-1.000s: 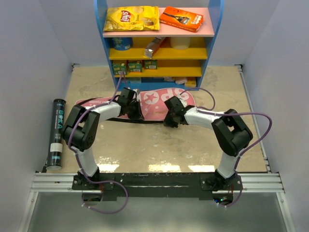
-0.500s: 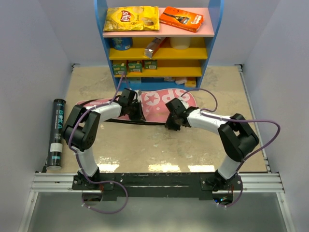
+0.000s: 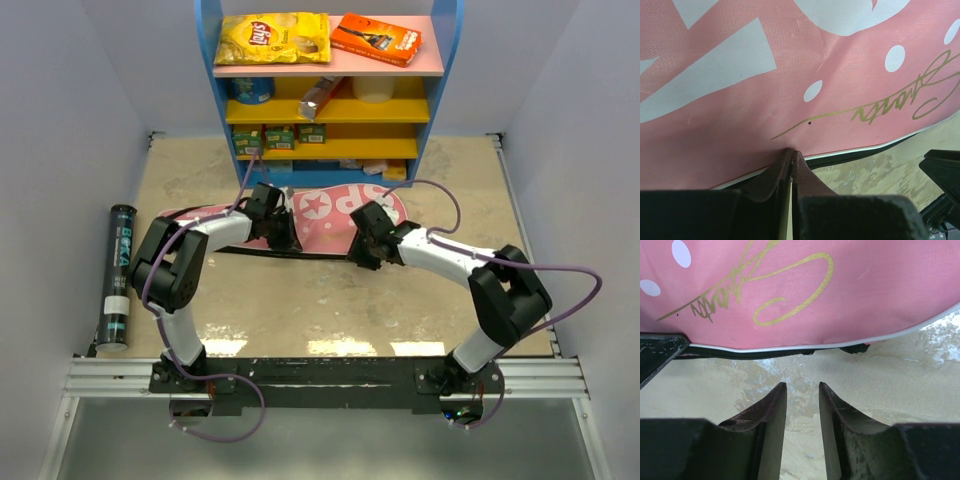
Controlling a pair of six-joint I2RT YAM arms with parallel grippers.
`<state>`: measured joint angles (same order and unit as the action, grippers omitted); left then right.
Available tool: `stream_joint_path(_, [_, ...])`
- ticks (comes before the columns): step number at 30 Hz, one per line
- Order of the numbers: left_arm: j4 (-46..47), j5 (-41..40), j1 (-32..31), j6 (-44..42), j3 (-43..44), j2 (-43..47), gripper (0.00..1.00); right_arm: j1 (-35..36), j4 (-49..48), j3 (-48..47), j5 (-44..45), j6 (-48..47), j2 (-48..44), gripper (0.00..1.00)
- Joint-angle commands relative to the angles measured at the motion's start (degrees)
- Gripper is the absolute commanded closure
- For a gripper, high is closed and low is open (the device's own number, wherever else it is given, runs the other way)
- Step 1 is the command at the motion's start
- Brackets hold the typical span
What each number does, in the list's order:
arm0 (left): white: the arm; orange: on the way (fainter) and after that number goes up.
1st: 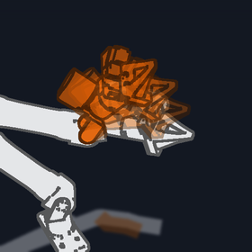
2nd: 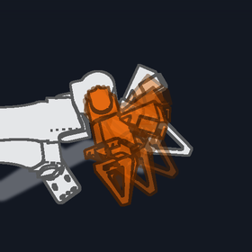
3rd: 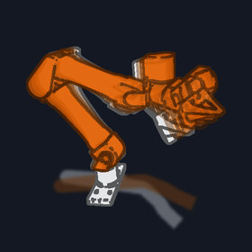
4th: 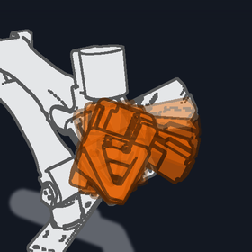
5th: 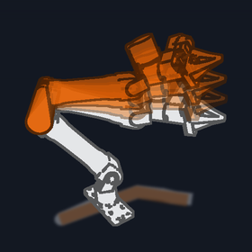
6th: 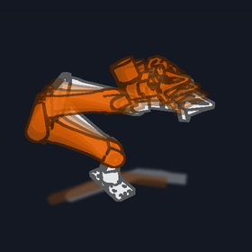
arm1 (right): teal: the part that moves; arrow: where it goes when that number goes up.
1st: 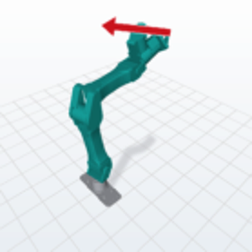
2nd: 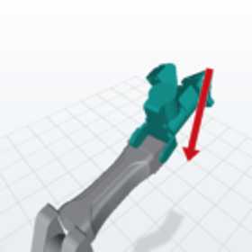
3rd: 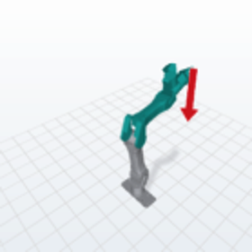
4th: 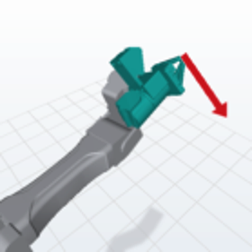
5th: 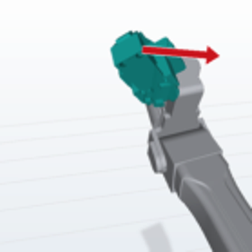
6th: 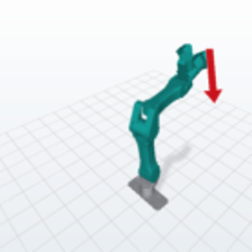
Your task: Pack up the badminton gear
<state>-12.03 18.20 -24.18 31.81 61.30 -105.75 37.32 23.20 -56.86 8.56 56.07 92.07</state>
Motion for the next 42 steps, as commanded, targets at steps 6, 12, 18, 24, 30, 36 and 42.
stream_joint_path(6, [-2.82,2.28,-0.78,-1.40,0.14,-1.12,0.91,1.08,-5.62,0.09,1.73,2.90,3.72,0.61])
stream_joint_path(12, [-2.73,2.63,-0.78,-1.40,0.05,-1.21,0.91,1.70,-5.27,-0.44,5.06,6.23,6.89,0.62])
stream_joint_path(18, [-2.65,2.46,-0.78,-1.23,0.05,-1.21,0.90,1.70,-2.91,-0.97,9.63,9.31,8.82,0.64])
stream_joint_path(24, [-2.64,2.46,-0.78,-1.14,0.22,-0.94,0.90,1.70,-0.54,-3.77,15.25,10.98,11.63,0.62])
stream_joint_path(30, [-2.38,1.67,-0.86,-1.31,0.31,0.55,0.90,-0.14,-0.26,-6.33,16.85,11.52,15.15,0.62])
stream_joint_path(36, [-2.56,1.76,-0.69,-1.40,0.49,0.46,0.90,-1.02,0.35,-6.77,17.46,10.73,17.17,0.67])
stream_joint_path(42, [-2.91,1.93,-0.69,-1.49,0.67,0.46,0.90,-1.11,2.02,-4.93,17.81,9.23,17.35,0.80])
